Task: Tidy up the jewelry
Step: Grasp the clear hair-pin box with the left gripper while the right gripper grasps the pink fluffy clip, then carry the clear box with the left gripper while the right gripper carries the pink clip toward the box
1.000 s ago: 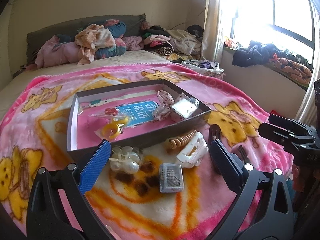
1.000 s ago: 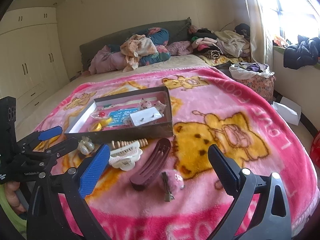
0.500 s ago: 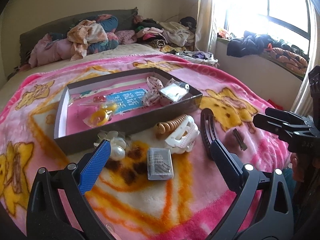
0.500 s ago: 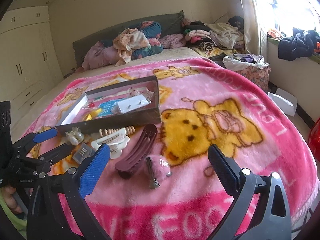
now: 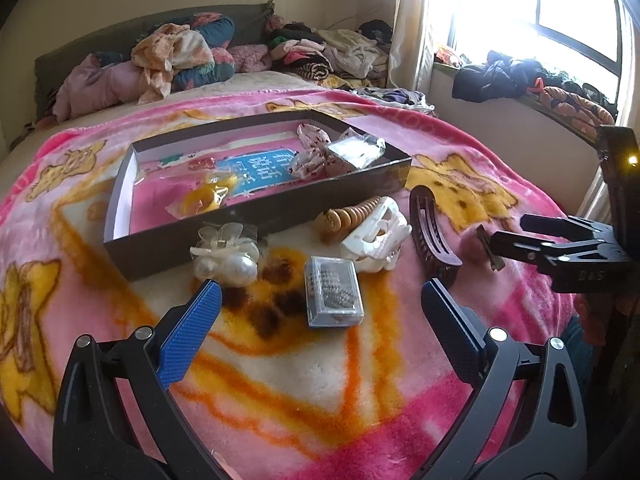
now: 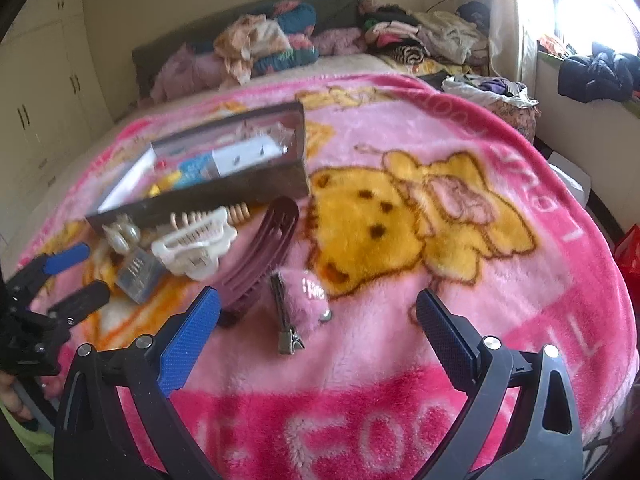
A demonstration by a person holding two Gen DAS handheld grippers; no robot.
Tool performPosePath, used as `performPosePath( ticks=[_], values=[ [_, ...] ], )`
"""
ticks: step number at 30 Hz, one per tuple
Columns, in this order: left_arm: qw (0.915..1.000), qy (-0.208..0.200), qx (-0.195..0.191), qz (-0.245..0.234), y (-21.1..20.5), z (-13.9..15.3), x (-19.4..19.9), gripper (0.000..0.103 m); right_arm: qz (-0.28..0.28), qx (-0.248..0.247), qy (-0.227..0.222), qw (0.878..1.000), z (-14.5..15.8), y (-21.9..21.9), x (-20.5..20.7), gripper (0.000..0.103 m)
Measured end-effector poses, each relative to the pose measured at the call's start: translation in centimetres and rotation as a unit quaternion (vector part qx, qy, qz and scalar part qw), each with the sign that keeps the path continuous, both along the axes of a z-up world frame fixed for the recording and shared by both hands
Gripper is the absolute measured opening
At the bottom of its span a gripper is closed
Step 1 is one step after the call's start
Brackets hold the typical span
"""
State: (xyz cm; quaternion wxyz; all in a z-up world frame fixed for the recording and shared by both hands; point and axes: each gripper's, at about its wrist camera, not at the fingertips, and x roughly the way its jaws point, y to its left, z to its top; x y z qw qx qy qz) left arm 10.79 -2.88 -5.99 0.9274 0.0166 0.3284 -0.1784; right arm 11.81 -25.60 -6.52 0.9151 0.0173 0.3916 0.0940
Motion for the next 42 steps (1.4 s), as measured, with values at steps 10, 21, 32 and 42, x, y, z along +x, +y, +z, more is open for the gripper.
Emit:
performPosePath(
  ticks=[10,21,32,42],
  values=[
    [0.9994,0.011,0.013,-0.03,-2.3,-0.6,0.7,0.074,0.006,-0.008,0.046,0.999,-1.9,0.5,1.6,0.043],
    [0.9985,0.043,0.029,-0.016,-2.7,-2.4,2.5,0.038,0.011,0.022,0.039,0.999,-1.6,0.0,1.5,0.026],
    [0.998,0.053,0.024,-0.026,-2.7,-2.5,2.6,0.025,0.006,0.057,0.024,0.998,-0.9,-0.9,1.0,0.026],
    [0.9981,0.053,0.013,-0.03,-2.3,-1.5,2.0,0.024,0.014,0.071,0.012,0.997,-0.2,-1.0,0.4,0.026]
  ],
)
